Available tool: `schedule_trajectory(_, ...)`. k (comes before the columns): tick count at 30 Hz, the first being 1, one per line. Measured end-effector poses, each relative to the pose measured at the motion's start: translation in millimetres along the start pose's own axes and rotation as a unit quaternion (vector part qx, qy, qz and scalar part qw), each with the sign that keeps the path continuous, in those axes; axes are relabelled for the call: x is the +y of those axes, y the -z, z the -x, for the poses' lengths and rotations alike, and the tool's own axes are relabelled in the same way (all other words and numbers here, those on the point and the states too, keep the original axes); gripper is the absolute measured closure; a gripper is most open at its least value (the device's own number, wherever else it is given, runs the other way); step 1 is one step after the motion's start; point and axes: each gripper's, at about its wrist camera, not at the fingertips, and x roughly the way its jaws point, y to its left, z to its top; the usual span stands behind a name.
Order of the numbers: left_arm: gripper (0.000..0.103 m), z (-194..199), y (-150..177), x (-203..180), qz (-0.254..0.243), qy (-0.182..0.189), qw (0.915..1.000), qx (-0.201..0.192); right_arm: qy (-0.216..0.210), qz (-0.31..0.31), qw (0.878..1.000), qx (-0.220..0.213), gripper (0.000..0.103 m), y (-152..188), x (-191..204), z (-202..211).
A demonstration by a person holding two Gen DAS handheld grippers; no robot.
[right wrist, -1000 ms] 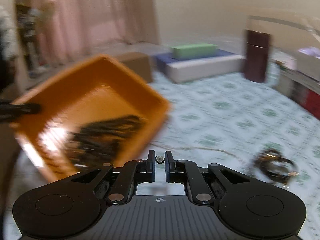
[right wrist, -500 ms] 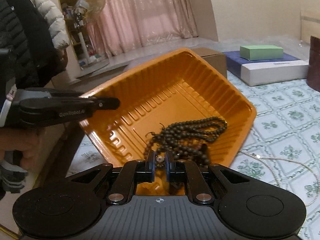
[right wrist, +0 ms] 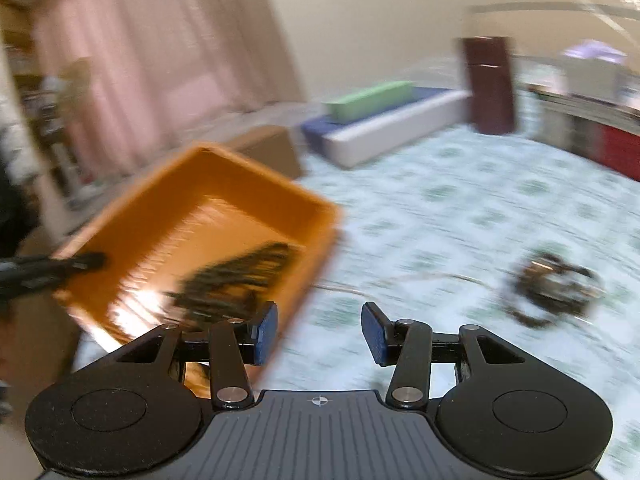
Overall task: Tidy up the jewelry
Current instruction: 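Grasp the brown bead bracelet with the right gripper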
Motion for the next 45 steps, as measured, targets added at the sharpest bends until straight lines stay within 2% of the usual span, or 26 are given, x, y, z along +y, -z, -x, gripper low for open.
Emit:
schedule_trajectory(4,0.097,0,0,0,0.0,0.0,1.0,0.0,0.064,-0.019,0.998,0.0,0.056,14,-38,19)
schedule_trajectory(9,0.096,0,0,0,-0.002,-0.001,1.0,0.0,0.117,-0.046,0.992,-0.011,0.056,20,-74,36)
schedule_trajectory(18,0.096,1,-1,-3,-0.005,-0.003,1.0,0.001,0.144,-0.049,0.988,-0.02,0.056,14,-94,39)
schedule_trajectory(29,0.097,1,-2,-4,-0.007,-0.003,1.0,0.002,0.155,-0.039,0.987,-0.009,0.057,7,-100,12)
schedule_trajectory(36,0.097,1,-2,-4,-0.007,-0.003,1.0,0.002,0.164,-0.048,0.985,0.001,0.075,0,-110,-10)
schedule_trajectory(43,0.097,-1,-1,-3,-0.007,-0.004,1.0,0.002,0.178,-0.071,0.981,0.01,0.082,-2,-121,-24)
schedule_trajectory(44,0.097,-1,-1,-3,-0.007,-0.004,1.0,0.002,0.178,-0.073,0.981,0.009,0.085,-2,-121,-24)
schedule_trajectory(45,0.097,-1,-1,-3,-0.007,-0.003,1.0,0.002,0.179,-0.072,0.981,0.009,0.094,-2,-121,-24)
